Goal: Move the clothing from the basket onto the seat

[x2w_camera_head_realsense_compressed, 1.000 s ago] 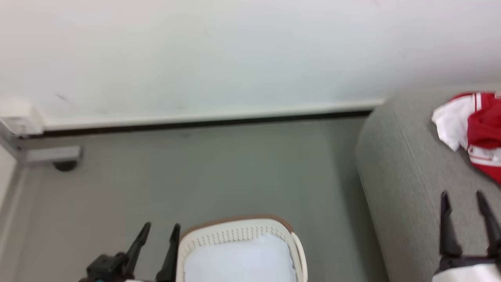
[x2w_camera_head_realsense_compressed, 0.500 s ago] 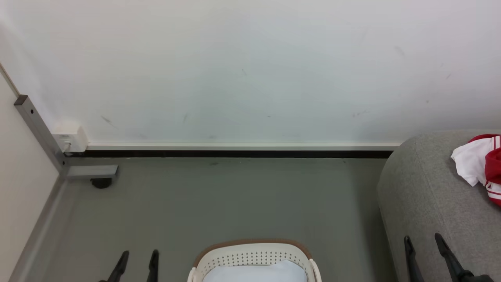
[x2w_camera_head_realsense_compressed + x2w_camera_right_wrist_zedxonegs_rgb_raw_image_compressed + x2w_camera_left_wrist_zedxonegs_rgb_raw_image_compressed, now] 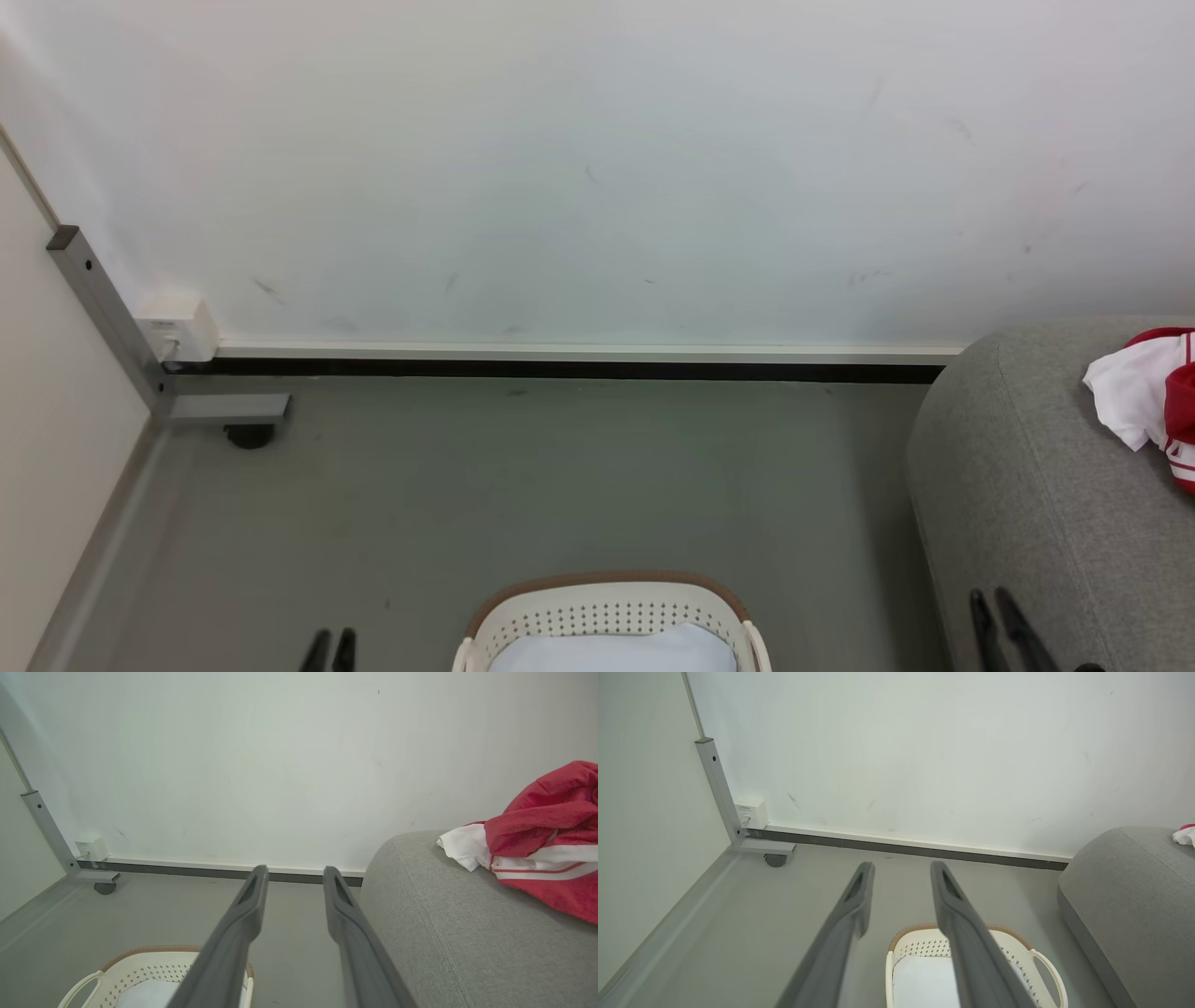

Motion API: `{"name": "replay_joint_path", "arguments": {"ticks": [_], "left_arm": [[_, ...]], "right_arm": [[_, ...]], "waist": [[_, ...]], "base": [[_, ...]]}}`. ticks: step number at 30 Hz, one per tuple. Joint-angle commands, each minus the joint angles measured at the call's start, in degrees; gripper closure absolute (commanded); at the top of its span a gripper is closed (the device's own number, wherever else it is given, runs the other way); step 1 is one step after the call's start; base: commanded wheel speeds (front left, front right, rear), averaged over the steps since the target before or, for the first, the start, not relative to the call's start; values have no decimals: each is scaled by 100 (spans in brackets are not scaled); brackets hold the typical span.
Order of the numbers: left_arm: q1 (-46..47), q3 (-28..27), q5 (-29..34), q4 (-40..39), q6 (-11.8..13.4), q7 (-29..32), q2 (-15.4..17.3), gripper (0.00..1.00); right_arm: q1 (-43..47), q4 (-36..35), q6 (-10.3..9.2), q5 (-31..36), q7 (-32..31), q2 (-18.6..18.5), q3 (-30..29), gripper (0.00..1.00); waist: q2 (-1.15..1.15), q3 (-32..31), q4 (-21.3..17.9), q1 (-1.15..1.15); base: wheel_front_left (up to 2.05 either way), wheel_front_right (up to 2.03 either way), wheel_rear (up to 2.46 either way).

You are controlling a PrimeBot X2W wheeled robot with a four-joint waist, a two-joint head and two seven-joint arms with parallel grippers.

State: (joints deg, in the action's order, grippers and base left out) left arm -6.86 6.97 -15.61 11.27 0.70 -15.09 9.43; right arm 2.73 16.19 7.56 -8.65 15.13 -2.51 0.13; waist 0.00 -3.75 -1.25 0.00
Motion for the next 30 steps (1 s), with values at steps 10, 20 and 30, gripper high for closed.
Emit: {"name": "replay_joint_path", "arguments": {"ticks": [10, 20, 30], "left_arm": [[175, -181, -949, 80, -104, 289, -89, 100], [333, -338, -1886, 96, -204, 542, -167, 100], [480, -484, -2730, 119, -294, 774, -235, 100]], "right_arm": [[-118, 5, -1, -1043, -275, 1, -91, 100], [-235, -36, -2, -2062, -535, -8, -170, 100], [-339, -70, -3, -2979, -770, -16, -242, 100]], "waist": [[0, 28, 9, 0], [0, 60, 19, 0], [0, 91, 29, 0]], "base": [[0, 0, 0], [0, 0, 0], [0, 0, 0]]}}
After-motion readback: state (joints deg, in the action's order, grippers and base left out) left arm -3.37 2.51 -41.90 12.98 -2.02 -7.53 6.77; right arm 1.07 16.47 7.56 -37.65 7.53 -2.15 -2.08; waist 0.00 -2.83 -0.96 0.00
